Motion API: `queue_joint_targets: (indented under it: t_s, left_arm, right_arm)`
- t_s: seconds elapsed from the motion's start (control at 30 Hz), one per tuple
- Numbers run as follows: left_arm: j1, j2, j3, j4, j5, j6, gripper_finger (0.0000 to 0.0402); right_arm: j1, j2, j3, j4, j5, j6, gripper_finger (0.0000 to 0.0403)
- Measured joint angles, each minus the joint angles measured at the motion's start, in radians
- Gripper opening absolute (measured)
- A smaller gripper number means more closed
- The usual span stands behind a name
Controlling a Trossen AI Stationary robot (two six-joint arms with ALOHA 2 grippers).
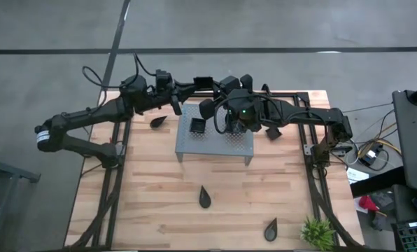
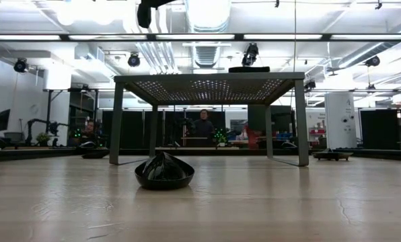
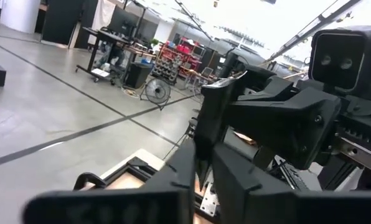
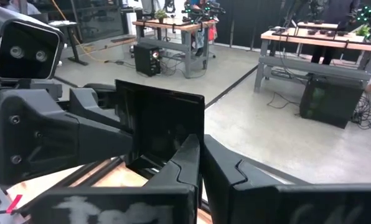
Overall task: Pick & Place Mini shaped plates
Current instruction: Stack the black square plate on top of the other black square plates on the shelf
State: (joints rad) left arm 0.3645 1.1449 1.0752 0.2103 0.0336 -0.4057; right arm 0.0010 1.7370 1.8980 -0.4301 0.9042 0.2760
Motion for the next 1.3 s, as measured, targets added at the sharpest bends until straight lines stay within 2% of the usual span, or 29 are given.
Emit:
queue_joint_targets:
  t_s: [0.1, 0.3, 0.57, 0.8, 1.0, 1.3]
  left_arm:
    - [0.000, 0.000, 0.000, 0.001, -0.003, -0.030, 0.0007]
    - [0.002, -0.001, 0.000, 0.001, -0.008, -0.112, 0.0002]
    - [0.002, -0.005, 0.000, -0.060, 0.007, -0.222, 0.0000]
    - [0.004, -0.023, 0.001, -0.150, 0.037, -0.300, 0.0000]
    - [0.004, -0.054, 0.001, -0.169, 0.038, -0.321, 0.0000]
    - [0.006, -0.090, 0.014, -0.179, -0.059, -0.318, 0.0000]
  right_arm:
    - [-0.004, 0.000, 0.000, 0.000, -0.020, -0.001, 0.0008]
    - [-0.025, -0.001, 0.000, 0.004, -0.042, -0.065, 0.0024]
    - [-0.055, -0.005, 0.005, -0.008, -0.052, -0.105, 0.0116]
    - [-0.056, -0.005, 0.005, -0.009, -0.050, -0.322, 0.0188]
    - [-0.058, -0.003, 0.005, -0.016, -0.080, -0.438, 0.0211]
    - [-0.062, -0.003, -0.001, -0.030, -0.137, -0.416, 0.0234]
